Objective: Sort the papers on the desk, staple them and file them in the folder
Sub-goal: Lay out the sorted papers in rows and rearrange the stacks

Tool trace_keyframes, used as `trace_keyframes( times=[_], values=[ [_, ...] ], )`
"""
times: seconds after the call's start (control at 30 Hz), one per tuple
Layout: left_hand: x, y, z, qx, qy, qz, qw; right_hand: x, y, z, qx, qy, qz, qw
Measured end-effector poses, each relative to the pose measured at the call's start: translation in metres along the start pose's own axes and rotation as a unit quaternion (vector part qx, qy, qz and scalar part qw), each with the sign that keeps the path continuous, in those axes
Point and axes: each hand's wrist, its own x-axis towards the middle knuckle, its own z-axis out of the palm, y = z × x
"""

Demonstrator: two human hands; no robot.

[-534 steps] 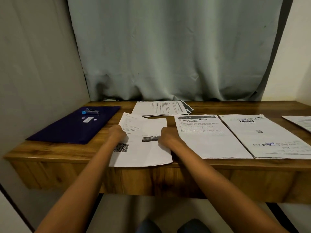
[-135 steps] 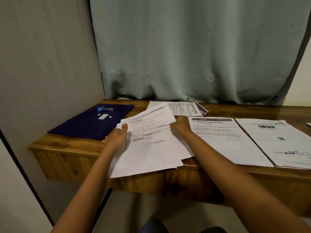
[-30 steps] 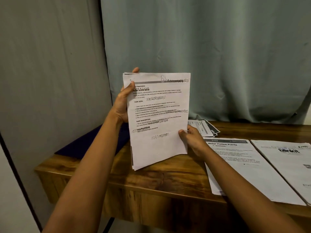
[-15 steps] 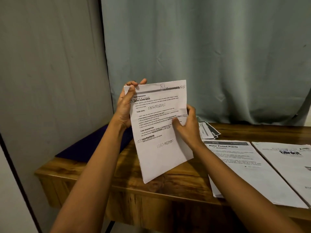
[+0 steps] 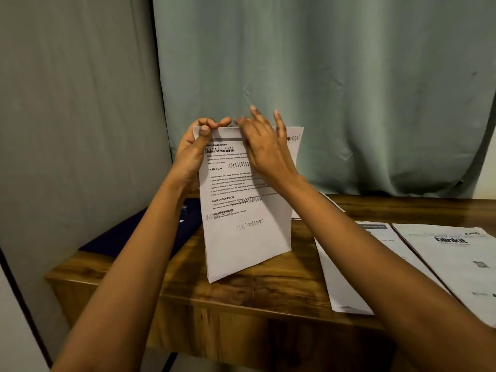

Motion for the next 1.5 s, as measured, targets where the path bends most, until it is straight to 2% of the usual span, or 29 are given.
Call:
trace_keyframes(
  times=[0.13, 0.27, 0.37, 0.43, 0.57, 0.63, 0.7, 0.8, 0.9, 1.0, 1.13, 1.2, 1.3, 1.5],
  values=[
    [-0.002, 0.005, -0.005, -0.005, 0.011, -0.007, 1.0, 0.0, 0.022, -0.011, 0.018, -0.008, 0.048, 0.999],
    [-0.005, 0.008, -0.012, -0.022, 0.021, -0.018, 0.999, -0.001, 0.053, -0.024, 0.06, -0.037, 0.14, 0.988],
    [-0.004, 0.009, -0.014, -0.033, 0.021, -0.021, 0.999, -0.002, 0.072, -0.027, 0.149, -0.034, 0.201, 0.968],
    [-0.002, 0.009, -0.014, -0.034, 0.022, -0.022, 0.999, -0.001, 0.075, -0.027, 0.276, -0.025, 0.251, 0.927],
    [0.0, 0.006, -0.011, -0.037, 0.021, -0.019, 0.999, -0.005, 0.054, -0.028, 0.487, -0.022, 0.397, 0.778],
    [0.0, 0.004, -0.011, -0.03, 0.022, -0.017, 0.999, -0.017, 0.048, -0.024, 0.525, -0.038, 0.406, 0.747],
    [0.0, 0.002, -0.013, -0.018, 0.027, -0.014, 0.999, -0.034, 0.043, -0.022, 0.535, -0.063, 0.413, 0.734],
    [-0.001, 0.003, -0.014, -0.01, 0.034, -0.01, 0.999, -0.057, 0.039, -0.017, 0.517, -0.094, 0.431, 0.734],
    [-0.005, 0.004, -0.013, 0.005, 0.039, -0.013, 0.999, -0.064, 0.036, -0.012, 0.512, -0.067, 0.45, 0.729],
    [-0.014, 0.001, -0.013, 0.076, 0.046, -0.034, 0.995, -0.062, 0.033, -0.012, 0.498, -0.037, 0.466, 0.73],
    [-0.018, -0.003, -0.017, 0.102, 0.065, -0.04, 0.992, -0.054, 0.035, -0.018, 0.499, -0.062, 0.46, 0.732],
    [-0.016, -0.002, -0.017, 0.093, 0.065, -0.038, 0.993, -0.043, 0.037, -0.02, 0.538, -0.058, 0.457, 0.706],
    [-0.013, -0.001, -0.015, 0.072, 0.057, -0.042, 0.995, -0.022, 0.036, -0.024, 0.611, -0.002, 0.472, 0.636],
    [-0.009, -0.002, -0.016, 0.019, 0.078, -0.063, 0.995, 0.002, 0.037, -0.028, 0.631, 0.071, 0.508, 0.582]
  ],
)
